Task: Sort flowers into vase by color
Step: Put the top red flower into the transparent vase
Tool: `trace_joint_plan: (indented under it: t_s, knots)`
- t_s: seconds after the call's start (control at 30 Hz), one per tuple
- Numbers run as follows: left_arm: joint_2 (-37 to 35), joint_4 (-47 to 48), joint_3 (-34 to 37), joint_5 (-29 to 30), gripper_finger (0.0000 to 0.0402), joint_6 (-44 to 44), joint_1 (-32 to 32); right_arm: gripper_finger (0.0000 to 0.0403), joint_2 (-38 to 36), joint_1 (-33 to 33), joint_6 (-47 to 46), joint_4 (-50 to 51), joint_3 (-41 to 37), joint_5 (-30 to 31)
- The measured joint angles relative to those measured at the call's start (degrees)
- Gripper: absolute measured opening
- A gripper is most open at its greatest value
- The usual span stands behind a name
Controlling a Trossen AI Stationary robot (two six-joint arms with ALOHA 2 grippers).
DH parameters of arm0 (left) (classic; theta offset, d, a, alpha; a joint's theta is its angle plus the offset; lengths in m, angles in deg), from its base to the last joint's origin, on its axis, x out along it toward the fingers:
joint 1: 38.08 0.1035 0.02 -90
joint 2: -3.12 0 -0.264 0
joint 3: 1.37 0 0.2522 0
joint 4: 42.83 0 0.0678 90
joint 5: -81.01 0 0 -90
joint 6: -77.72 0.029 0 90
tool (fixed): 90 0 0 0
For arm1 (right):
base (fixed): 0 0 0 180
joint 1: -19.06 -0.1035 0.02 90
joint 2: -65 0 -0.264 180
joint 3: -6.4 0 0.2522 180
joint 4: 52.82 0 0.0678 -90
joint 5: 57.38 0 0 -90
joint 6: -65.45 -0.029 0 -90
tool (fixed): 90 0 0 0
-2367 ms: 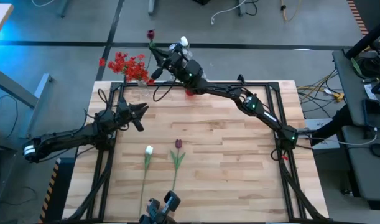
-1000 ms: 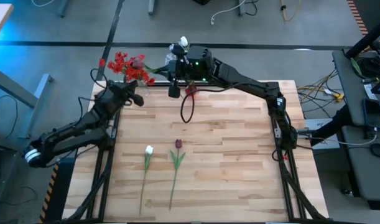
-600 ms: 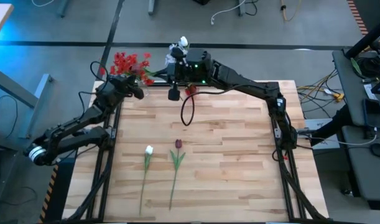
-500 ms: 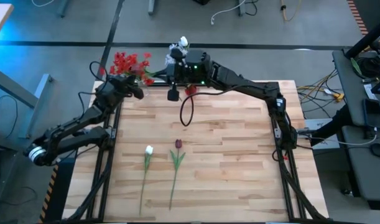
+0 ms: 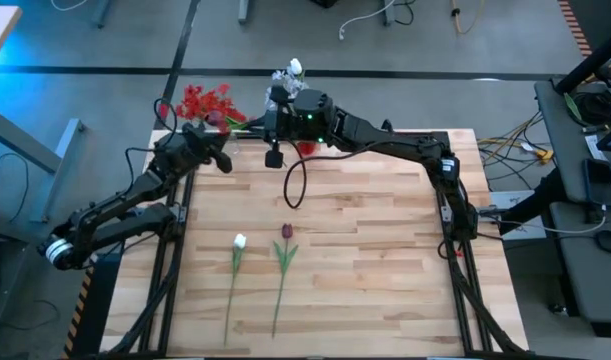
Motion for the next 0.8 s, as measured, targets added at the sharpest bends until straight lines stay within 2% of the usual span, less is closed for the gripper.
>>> trace_joint_plan:
  t_s: [0.13,0.3,0.57,0.8]
  knots:
    - [4.26,-6.74,0.0,1.41,0.0,-0.19,0.04,0.0012,-0.01,0.0,0.02,-0.49,-0.04,0.0]
    - [6.55,-10.27,-1.26,8.43,0.0,-0.81,0.07,0.0012,-0.02,0.0,0.04,-0.6,-0.04,0.02]
    - [7.31,-9.79,-2.8,12.9,0.0,0.08,0.13,0.0012,-0.02,0.0,0.17,-0.59,-0.04,0.0]
    - [4.41,-4.63,-2.8,12.02,0.0,0.22,0.24,0.0012,-0.02,0.0,0.17,-0.62,-0.05,-1.43]
